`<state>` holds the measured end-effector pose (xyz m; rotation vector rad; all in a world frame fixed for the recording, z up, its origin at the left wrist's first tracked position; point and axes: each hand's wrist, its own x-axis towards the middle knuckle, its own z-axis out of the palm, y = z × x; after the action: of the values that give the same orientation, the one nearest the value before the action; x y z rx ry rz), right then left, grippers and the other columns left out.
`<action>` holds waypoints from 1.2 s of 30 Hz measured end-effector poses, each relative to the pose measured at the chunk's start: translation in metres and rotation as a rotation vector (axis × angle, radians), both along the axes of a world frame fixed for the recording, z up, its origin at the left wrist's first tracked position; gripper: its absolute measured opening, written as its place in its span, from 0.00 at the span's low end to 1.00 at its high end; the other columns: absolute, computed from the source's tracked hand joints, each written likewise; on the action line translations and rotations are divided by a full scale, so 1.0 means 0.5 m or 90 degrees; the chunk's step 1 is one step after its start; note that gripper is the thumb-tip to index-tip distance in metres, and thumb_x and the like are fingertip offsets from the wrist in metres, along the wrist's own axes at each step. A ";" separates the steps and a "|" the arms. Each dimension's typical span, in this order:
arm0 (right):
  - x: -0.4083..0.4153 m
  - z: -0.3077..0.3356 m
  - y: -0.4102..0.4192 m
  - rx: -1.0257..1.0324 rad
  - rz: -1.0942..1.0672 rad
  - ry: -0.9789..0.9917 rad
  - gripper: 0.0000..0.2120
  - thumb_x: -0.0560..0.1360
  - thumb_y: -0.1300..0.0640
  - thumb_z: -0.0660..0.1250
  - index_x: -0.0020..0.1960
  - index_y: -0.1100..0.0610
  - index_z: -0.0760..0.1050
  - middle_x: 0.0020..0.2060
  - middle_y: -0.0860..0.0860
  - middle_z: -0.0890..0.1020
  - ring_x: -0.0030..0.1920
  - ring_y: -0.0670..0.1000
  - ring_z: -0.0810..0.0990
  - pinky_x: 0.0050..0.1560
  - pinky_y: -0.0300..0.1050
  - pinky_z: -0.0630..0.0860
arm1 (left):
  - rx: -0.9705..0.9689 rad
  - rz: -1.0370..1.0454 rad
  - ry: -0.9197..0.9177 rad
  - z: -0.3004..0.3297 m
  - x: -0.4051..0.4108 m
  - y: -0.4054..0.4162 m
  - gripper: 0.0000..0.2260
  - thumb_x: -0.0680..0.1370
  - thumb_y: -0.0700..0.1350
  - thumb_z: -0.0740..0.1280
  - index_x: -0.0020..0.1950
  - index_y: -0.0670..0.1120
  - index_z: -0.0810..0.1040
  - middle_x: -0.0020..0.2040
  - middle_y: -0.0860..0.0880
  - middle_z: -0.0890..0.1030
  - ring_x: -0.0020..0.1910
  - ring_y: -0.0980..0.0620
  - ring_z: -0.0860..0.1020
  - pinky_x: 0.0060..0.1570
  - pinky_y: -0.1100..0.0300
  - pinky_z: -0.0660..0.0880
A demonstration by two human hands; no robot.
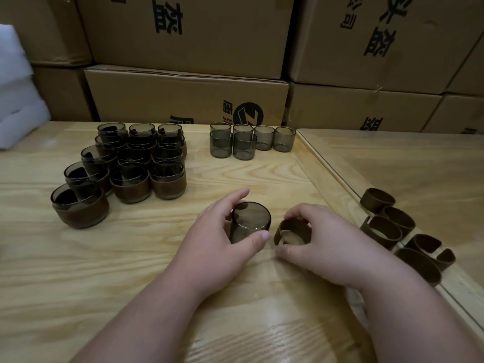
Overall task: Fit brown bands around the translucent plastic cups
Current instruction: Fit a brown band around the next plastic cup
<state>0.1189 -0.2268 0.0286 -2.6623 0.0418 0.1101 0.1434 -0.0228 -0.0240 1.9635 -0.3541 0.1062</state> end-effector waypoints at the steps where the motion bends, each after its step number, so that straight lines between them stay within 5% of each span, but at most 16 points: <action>1: 0.003 -0.005 -0.003 0.013 -0.012 -0.026 0.28 0.68 0.37 0.75 0.66 0.37 0.71 0.56 0.35 0.70 0.53 0.40 0.73 0.47 0.35 0.71 | -0.011 -0.001 0.000 -0.001 -0.001 0.000 0.33 0.67 0.61 0.75 0.70 0.73 0.68 0.66 0.65 0.76 0.63 0.56 0.78 0.67 0.50 0.75; 5: 0.008 -0.010 0.003 0.117 -0.053 -0.162 0.31 0.71 0.45 0.75 0.72 0.39 0.70 0.61 0.36 0.73 0.61 0.41 0.75 0.55 0.37 0.71 | -0.056 -0.001 0.001 0.005 -0.006 -0.001 0.27 0.69 0.59 0.71 0.68 0.71 0.70 0.65 0.68 0.76 0.61 0.63 0.77 0.65 0.53 0.76; 10: 0.005 -0.009 0.036 0.236 0.010 -0.334 0.31 0.71 0.53 0.78 0.72 0.42 0.73 0.60 0.35 0.77 0.61 0.30 0.73 0.55 0.24 0.70 | -0.117 0.006 -0.046 0.019 -0.012 -0.001 0.24 0.72 0.53 0.69 0.68 0.62 0.75 0.65 0.67 0.79 0.65 0.63 0.75 0.66 0.52 0.74; 13: 0.003 -0.015 0.057 0.236 0.097 -0.358 0.31 0.72 0.60 0.77 0.72 0.46 0.74 0.62 0.33 0.74 0.64 0.26 0.69 0.61 0.22 0.66 | -0.108 0.003 -0.077 0.020 -0.014 0.003 0.24 0.71 0.60 0.70 0.67 0.64 0.76 0.63 0.66 0.80 0.65 0.63 0.76 0.62 0.62 0.72; 17: 0.011 -0.024 0.070 0.254 0.134 -0.339 0.31 0.72 0.61 0.74 0.73 0.45 0.74 0.69 0.40 0.73 0.71 0.35 0.68 0.69 0.28 0.65 | -0.122 0.028 -0.073 0.018 -0.013 0.002 0.27 0.68 0.65 0.70 0.66 0.63 0.77 0.59 0.65 0.83 0.63 0.65 0.78 0.60 0.66 0.71; 25: 0.019 -0.028 0.071 0.246 0.154 -0.360 0.31 0.71 0.64 0.73 0.73 0.49 0.74 0.63 0.35 0.74 0.66 0.35 0.72 0.66 0.27 0.66 | -0.148 0.071 -0.033 0.020 -0.006 0.001 0.29 0.63 0.65 0.73 0.63 0.59 0.83 0.57 0.60 0.85 0.60 0.60 0.81 0.61 0.50 0.78; 36: 0.017 -0.045 0.073 0.339 0.089 -0.341 0.29 0.69 0.50 0.73 0.70 0.43 0.75 0.60 0.37 0.81 0.62 0.38 0.79 0.62 0.36 0.76 | -0.181 0.102 -0.017 0.023 -0.008 0.001 0.23 0.64 0.65 0.74 0.56 0.58 0.85 0.53 0.58 0.86 0.57 0.56 0.83 0.60 0.45 0.79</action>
<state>0.1275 -0.1904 0.0061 -2.0814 -0.3032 -0.4800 0.1396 -0.0224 -0.0126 1.7068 -0.1862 0.2710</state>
